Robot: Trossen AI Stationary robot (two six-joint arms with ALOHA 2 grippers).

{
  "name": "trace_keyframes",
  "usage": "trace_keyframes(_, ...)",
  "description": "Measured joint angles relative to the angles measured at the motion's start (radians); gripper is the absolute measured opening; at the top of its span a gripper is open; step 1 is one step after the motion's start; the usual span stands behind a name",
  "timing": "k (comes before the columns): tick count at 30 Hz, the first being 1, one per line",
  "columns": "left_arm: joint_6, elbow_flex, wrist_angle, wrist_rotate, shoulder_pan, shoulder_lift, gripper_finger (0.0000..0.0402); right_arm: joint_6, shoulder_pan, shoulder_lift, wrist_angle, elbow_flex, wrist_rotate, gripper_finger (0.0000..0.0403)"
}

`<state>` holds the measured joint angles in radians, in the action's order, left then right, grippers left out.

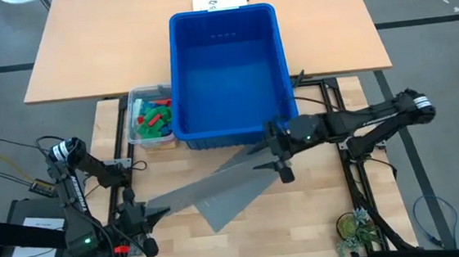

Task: Sort blocks
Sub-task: Assemble the blue bin using bin divider

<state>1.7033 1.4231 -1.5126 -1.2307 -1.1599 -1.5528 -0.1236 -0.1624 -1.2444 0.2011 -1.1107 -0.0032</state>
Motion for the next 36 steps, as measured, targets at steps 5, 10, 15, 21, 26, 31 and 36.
trace_keyframes(5, -0.007, 0.000, -0.001, -0.006, 0.000, 0.000, 0.0013, 0.022, 0.043, -0.027, 0.008, -0.003, -0.062, 0.0212)
trace_keyframes(10, -0.013, 0.001, -0.002, -0.018, 0.000, 0.000, 0.0013, 0.069, 0.048, -0.110, 0.021, 0.000, -0.183, 0.0211)
trace_keyframes(15, -0.018, 0.001, -0.002, -0.017, 0.000, 0.000, 0.0013, 0.038, 0.045, -0.142, 0.027, 0.000, -0.183, 0.0169)
trace_keyframes(21, -0.001, 0.001, 0.005, -0.009, 0.003, 0.000, 0.0026, -0.011, 0.055, -0.114, 0.041, 0.000, -0.183, 0.0027)
trace_keyframes(26, 0.009, 0.002, -0.015, 0.044, 0.050, 0.002, 0.0065, 0.066, 0.072, -0.069, 0.054, -0.004, -0.162, 0.0011)
trace_keyframes(31, 0.015, 0.003, -0.064, 0.074, 0.112, 0.003, 0.0134, 0.071, 0.078, -0.037, 0.132, -0.059, -0.113, 0.0006)
trace_keyframes(36, -0.029, 0.003, -0.061, 0.080, 0.169, 0.006, 0.0198, 0.073, 0.078, -0.023, 0.354, -0.215, -0.003, 0.0003)
